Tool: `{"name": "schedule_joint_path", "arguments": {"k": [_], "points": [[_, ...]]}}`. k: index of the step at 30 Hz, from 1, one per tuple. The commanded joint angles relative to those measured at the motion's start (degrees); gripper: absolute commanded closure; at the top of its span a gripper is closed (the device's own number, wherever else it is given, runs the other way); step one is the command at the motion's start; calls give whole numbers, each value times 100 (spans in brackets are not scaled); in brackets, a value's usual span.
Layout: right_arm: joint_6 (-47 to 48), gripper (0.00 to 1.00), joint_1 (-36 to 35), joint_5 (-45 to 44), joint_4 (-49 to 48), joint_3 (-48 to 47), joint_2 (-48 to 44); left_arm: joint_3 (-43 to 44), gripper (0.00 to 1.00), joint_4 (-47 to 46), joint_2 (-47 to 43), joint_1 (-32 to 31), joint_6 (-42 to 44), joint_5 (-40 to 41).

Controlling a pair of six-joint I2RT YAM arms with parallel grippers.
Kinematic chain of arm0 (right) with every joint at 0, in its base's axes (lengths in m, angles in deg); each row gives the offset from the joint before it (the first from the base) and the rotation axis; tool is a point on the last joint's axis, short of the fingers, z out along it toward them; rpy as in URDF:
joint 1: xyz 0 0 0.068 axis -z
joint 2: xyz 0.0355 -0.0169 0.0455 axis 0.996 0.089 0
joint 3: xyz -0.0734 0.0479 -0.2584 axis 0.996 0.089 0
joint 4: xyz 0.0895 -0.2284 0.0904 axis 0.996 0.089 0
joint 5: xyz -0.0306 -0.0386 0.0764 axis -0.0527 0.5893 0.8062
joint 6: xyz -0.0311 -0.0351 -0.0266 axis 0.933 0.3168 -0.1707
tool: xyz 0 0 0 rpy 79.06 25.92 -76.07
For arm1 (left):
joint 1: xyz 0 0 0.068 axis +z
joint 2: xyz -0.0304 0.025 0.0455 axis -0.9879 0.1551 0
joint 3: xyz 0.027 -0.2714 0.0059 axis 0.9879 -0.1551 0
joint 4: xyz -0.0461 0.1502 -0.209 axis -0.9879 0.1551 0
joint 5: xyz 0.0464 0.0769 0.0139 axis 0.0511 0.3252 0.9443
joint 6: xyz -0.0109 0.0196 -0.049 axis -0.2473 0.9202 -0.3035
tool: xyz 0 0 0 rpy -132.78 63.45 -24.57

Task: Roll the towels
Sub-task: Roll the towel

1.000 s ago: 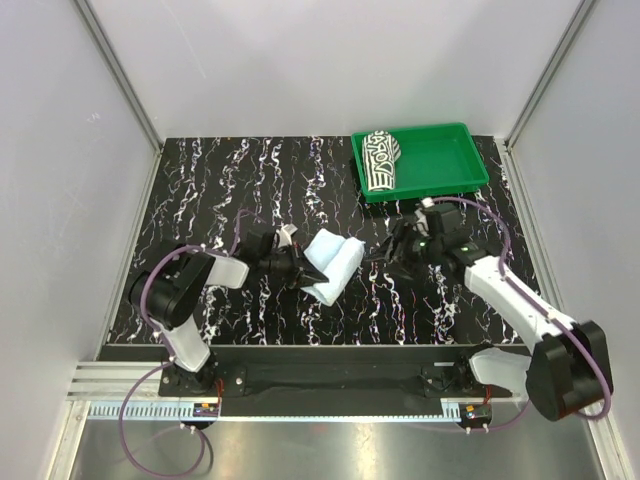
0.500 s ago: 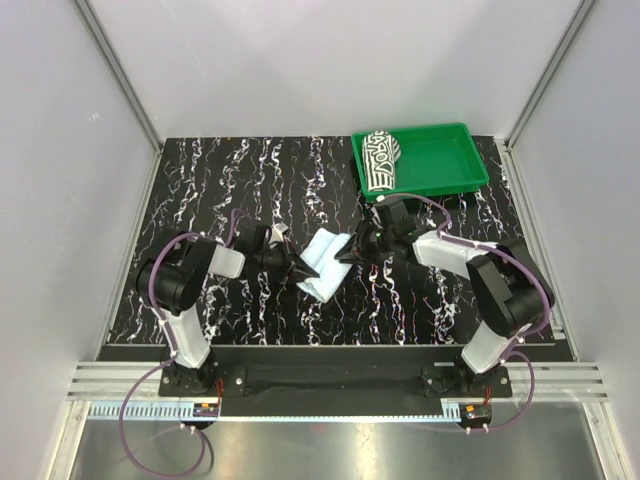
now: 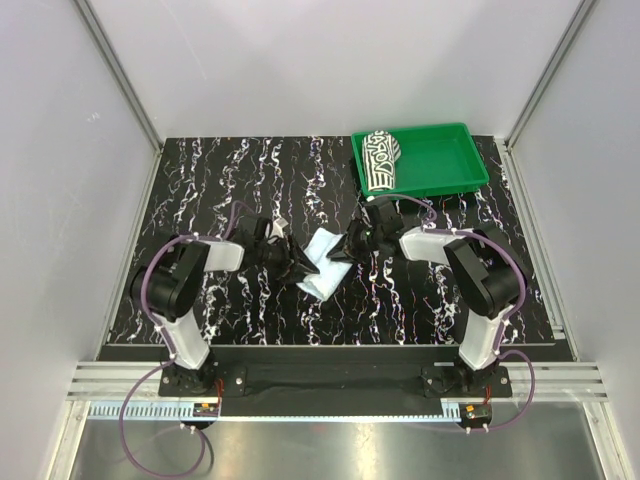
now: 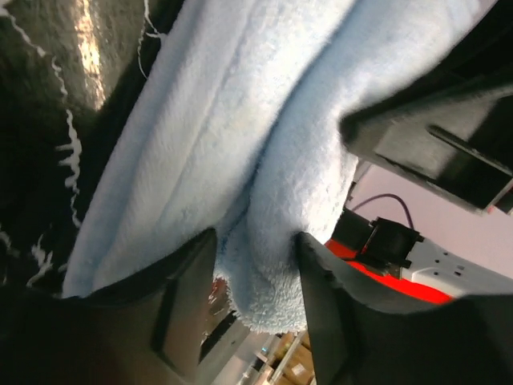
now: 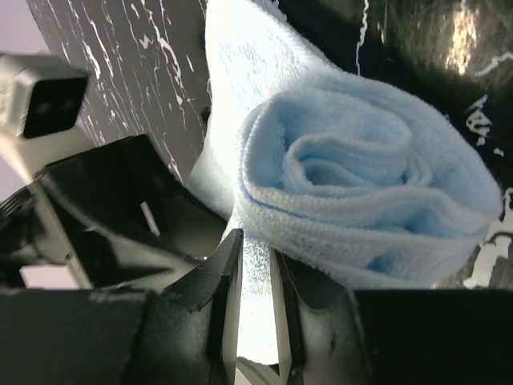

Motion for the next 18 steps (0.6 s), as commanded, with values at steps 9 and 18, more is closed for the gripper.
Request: {"name": "schedule_joint_path", "arguments": {"k": [9,18], "points": [[412,74,-55,-422,462,-299,226,1112,1,3014,-2253,-795,2009,4383],[588,73,-72,-484,963,-570,305,1456,1,3237,-2467,-3696,2924,7852]]}}
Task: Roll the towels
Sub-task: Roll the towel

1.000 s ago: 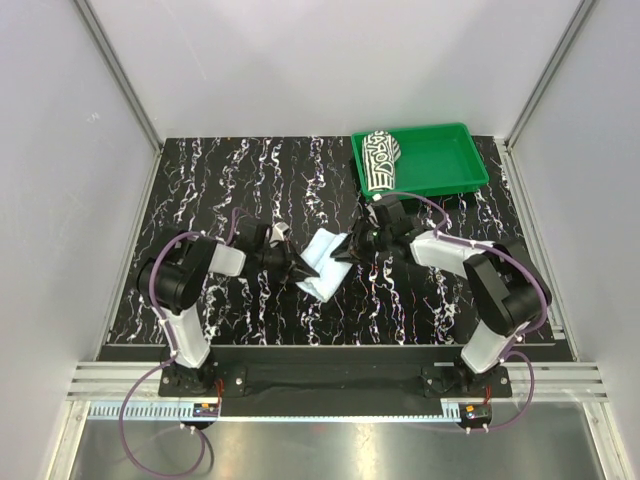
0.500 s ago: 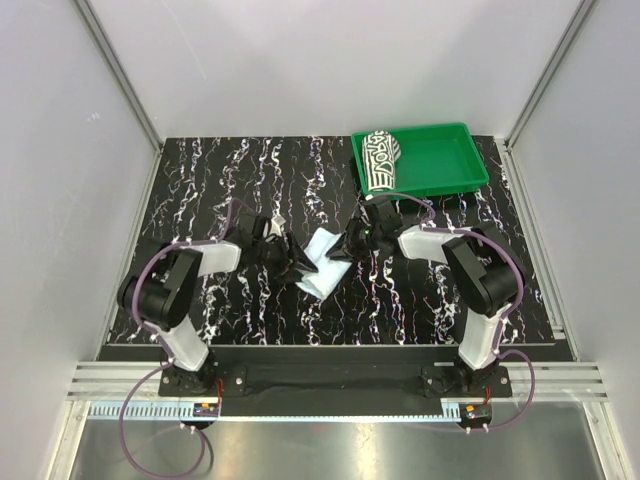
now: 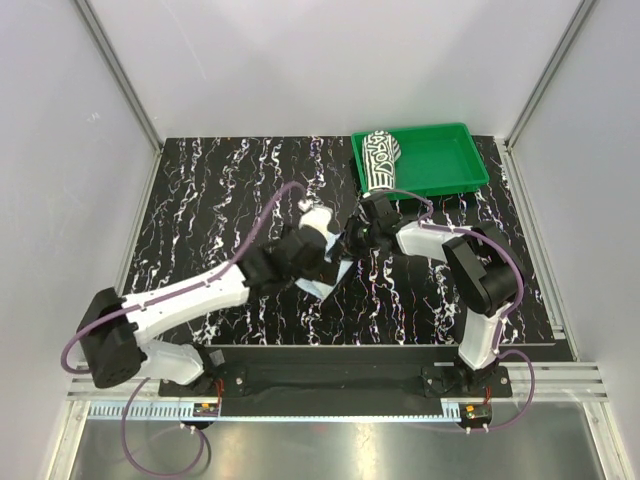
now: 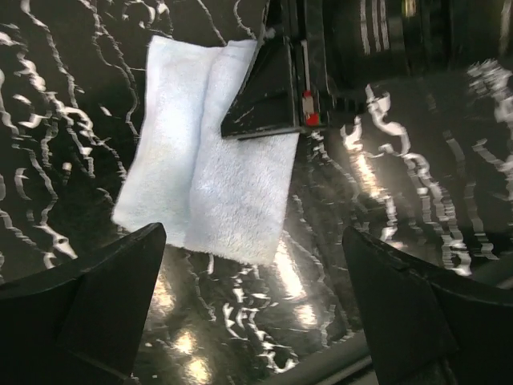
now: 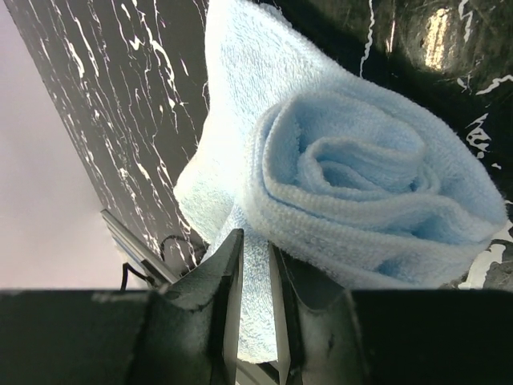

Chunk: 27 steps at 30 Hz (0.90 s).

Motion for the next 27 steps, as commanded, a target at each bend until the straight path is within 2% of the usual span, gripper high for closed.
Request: {"name": "schedule_joint_path", "arguments": {"k": [1,4,12,20,27], "points": [[306,73,-35,-355,534,-226,172,119,1,356,443,-632,652,1951],[385,73,-35,-390,745,-340,190,250,1,409,962,-1072,784,2506],[526,73,-35,-425,1036,-446,216,356,1,119,1991,-1872,1101,3052],[561,73,-44,-390,1080,-428,216,444,3,-66,2694,-1987,1329,3105],[640,73,-35,-302,1150,-446,225,23,4,-707,2993,-1934,1716,3185]]}}
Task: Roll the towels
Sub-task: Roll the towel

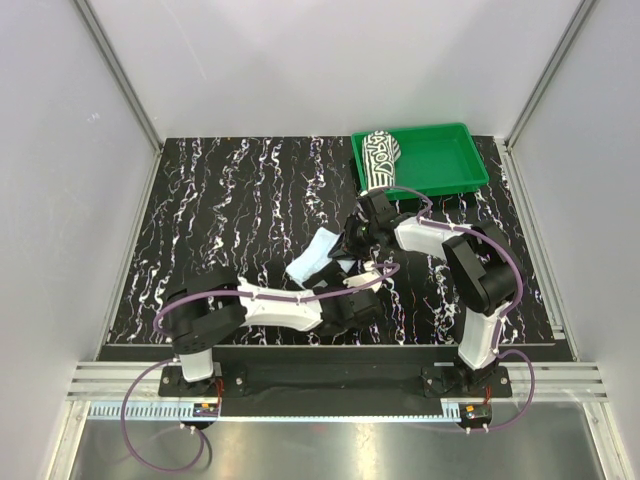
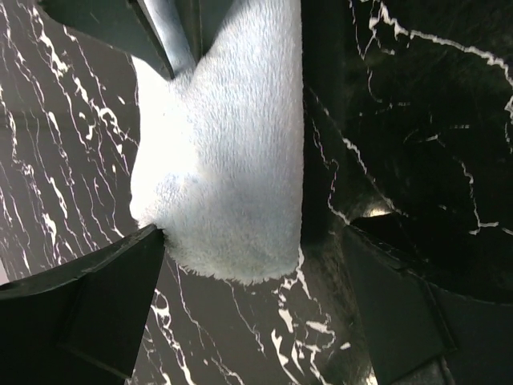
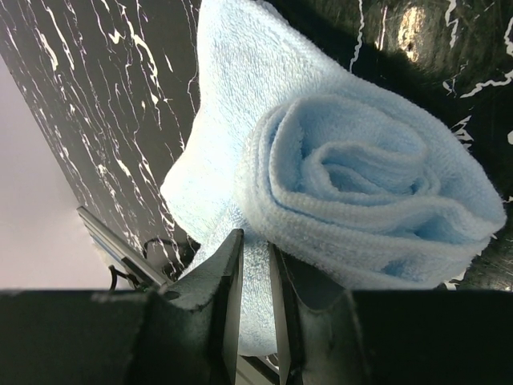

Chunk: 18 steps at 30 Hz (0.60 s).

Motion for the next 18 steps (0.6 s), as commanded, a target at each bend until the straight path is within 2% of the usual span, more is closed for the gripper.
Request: {"name": "schedule_joint_path", "arguments": {"k": [1,4,6,7,8,11,15,18], "points": [[249,73,-28,-208,501,-89,155,-194,4,-585,141,61,247,59],[275,73,-28,-156,536,-125,172,-290,12,-681,194,228,256,-160],[293,73,-28,-121,563,-133,190,-378,24,-892,159,351,317,-414],[302,73,-28,-94,580,-133,190,-501,31,-980,116,378,457,-494],[310,73,-28,-94,598,-151,181,-528,47,-1076,115,430,493,-504],[381,73,-28,-50,694,-221,199,-590,66,-1121,159,579,546,-713],[494,73,-20,-50,913,-318,173,-537,72,-1068,212,729,528,-1179],[617,73,-2,-208,1142,-423,76,-458,72,-981,212,791,546,-1609]]}}
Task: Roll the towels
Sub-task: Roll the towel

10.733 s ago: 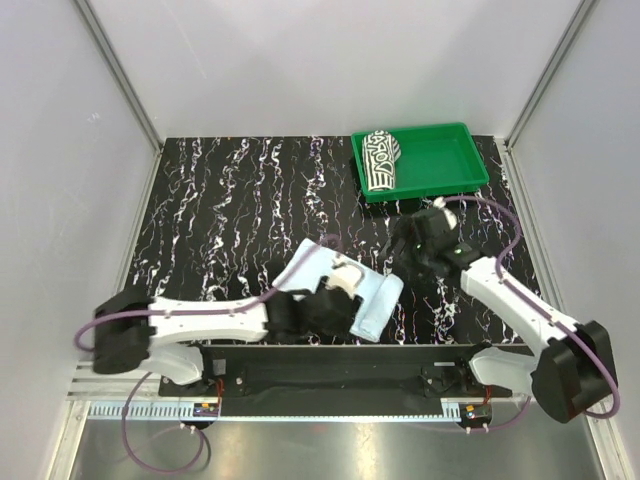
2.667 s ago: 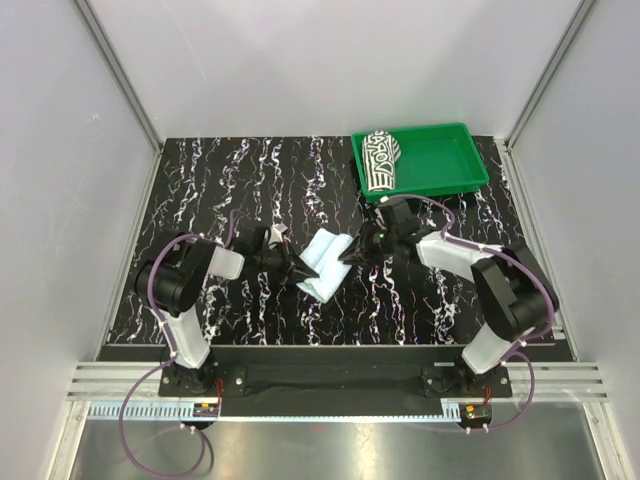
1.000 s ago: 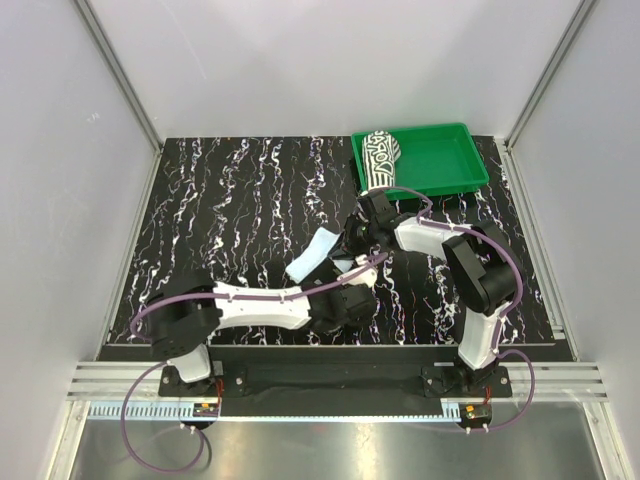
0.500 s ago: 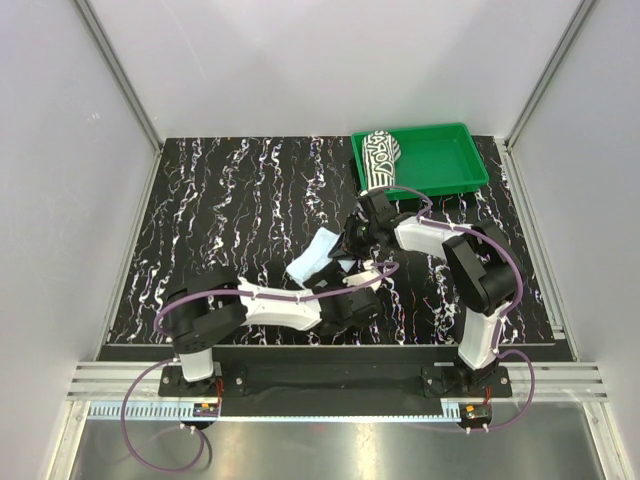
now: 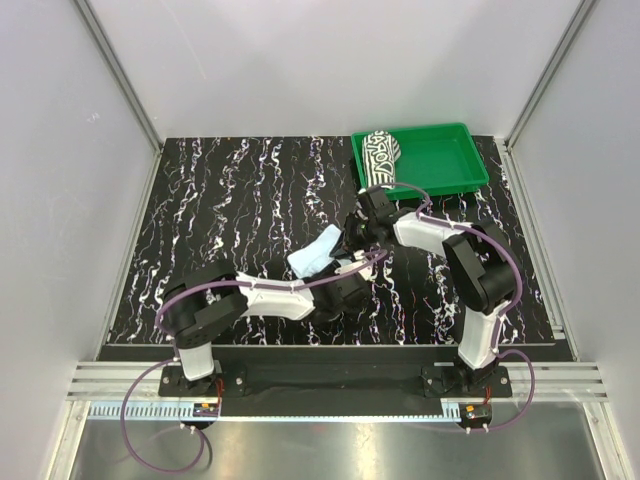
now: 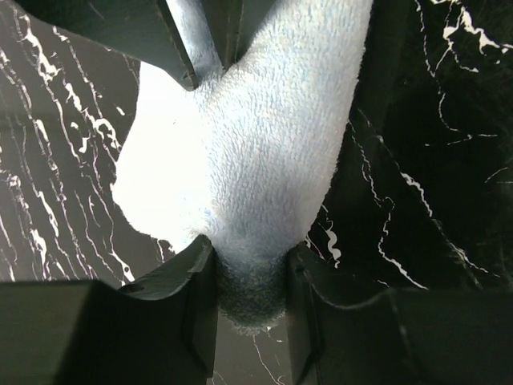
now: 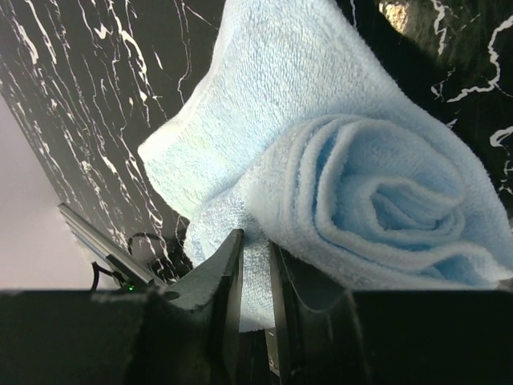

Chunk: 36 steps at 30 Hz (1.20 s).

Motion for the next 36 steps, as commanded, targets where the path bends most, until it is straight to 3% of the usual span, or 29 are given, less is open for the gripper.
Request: {"name": "schedule_joint_path", "arguments": {"k": [1,4,9,11,14,16,22,29,36], "points": [[362,72,-2,-354,906,-174,-20,5,75,7,155,175,-120,-1328],[591,61,147,-994,1651,-437,-248,163,78,270,58,219,-269,-1838],[740,22,1233,-1718,2410,-535,-1002,304,79,657,-91,210,-551,-2331],[810,17,1605,-1797,2647,-604,-1241,339,80,745,-118,210,-648,-2402],[969,1,2106,-2121,3069,-903,-1681,383,80,877,-100,210,-779,-2603],[987,0,2308,-2280,3333,-1087,-1971,453,80,1035,-83,245,-945,-2701],[873,0,2362,-2333,3396,-643,-2814,577,78,826,-355,753,-1736,-4448],[565,2,2362,-1315,2956,492,-3965,621,75,623,-495,1756,-2379,-6503],[302,2,2362,-60,2018,1556,-4800,182,75,-518,-390,2881,-3108,-8331]]}}
